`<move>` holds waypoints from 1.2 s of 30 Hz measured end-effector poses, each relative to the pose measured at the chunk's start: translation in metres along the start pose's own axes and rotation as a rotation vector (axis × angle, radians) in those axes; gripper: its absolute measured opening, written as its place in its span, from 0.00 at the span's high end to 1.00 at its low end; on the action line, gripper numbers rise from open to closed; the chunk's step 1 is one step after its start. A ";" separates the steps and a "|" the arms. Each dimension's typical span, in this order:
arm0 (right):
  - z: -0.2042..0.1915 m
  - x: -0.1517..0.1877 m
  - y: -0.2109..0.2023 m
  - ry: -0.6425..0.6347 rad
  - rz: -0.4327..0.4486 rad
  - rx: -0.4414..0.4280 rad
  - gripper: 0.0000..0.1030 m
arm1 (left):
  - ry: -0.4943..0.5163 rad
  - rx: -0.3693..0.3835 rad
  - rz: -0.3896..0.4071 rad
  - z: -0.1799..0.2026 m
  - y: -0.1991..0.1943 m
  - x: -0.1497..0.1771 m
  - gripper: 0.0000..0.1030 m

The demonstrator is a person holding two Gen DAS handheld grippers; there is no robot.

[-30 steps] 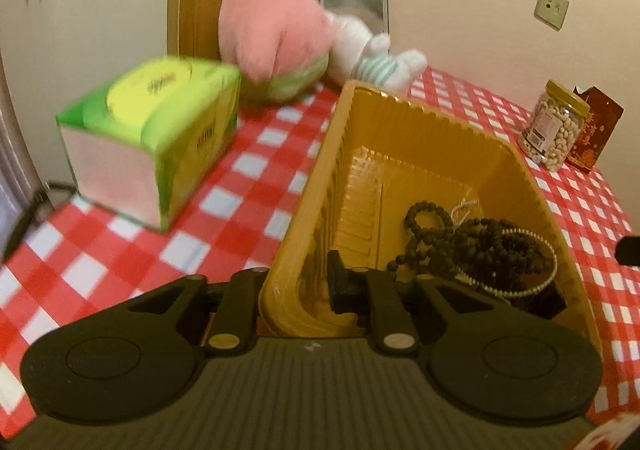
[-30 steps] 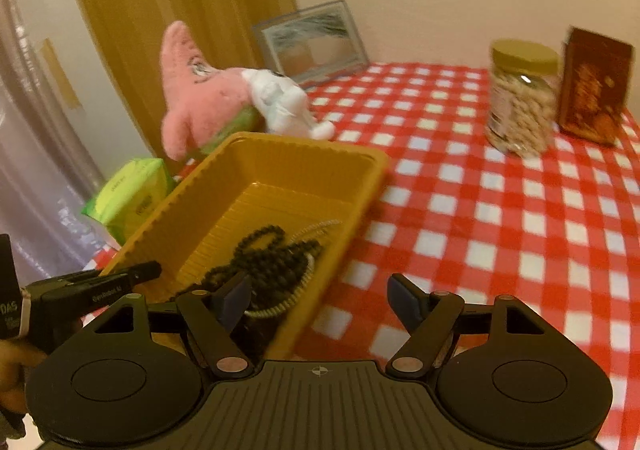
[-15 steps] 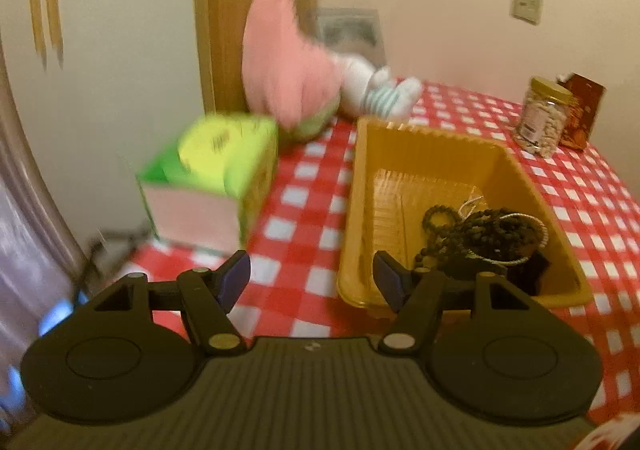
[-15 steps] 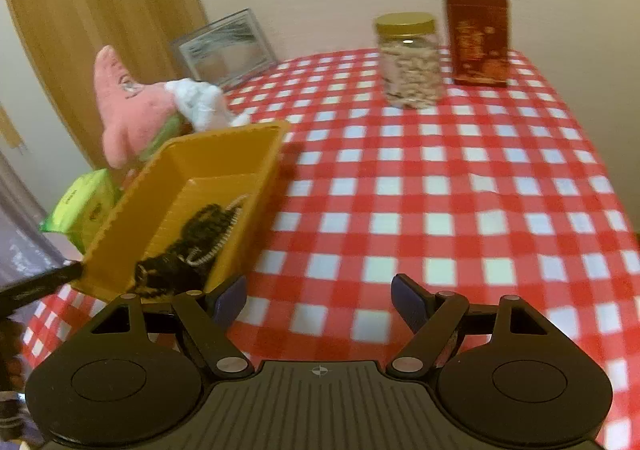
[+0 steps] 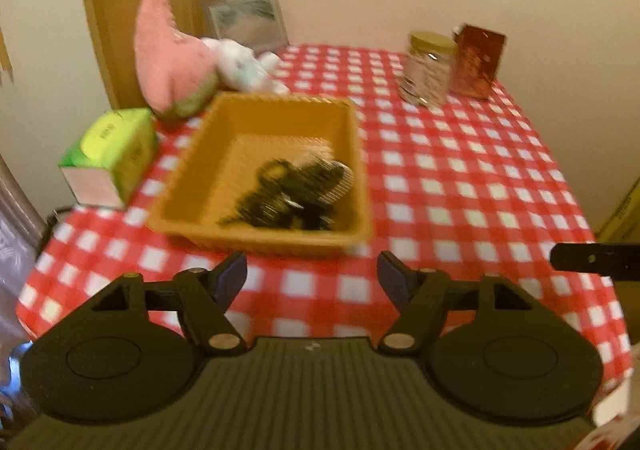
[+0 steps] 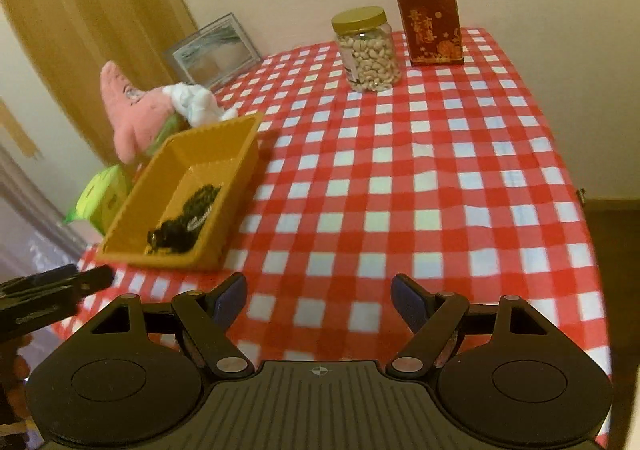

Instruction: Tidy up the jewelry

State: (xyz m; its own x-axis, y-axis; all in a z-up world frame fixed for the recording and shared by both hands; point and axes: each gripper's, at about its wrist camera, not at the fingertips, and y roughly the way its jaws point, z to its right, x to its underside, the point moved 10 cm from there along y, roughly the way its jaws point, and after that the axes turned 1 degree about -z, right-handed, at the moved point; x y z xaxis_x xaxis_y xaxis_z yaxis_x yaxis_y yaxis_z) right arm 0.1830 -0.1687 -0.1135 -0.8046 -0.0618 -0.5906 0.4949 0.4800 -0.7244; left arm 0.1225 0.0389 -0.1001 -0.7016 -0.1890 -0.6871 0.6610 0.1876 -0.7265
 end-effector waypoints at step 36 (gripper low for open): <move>0.024 0.036 -0.068 0.040 0.007 0.095 0.24 | 0.191 0.137 0.008 0.080 -0.051 0.007 0.18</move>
State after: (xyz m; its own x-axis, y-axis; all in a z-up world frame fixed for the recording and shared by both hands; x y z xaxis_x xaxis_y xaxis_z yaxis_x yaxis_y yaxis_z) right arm 0.1278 -0.2250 -0.0940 -0.8125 -0.0230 -0.5825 0.5279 0.3951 -0.7518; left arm 0.1056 -0.0489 -0.0683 -0.7253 0.0004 -0.6885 0.6875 0.0529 -0.7242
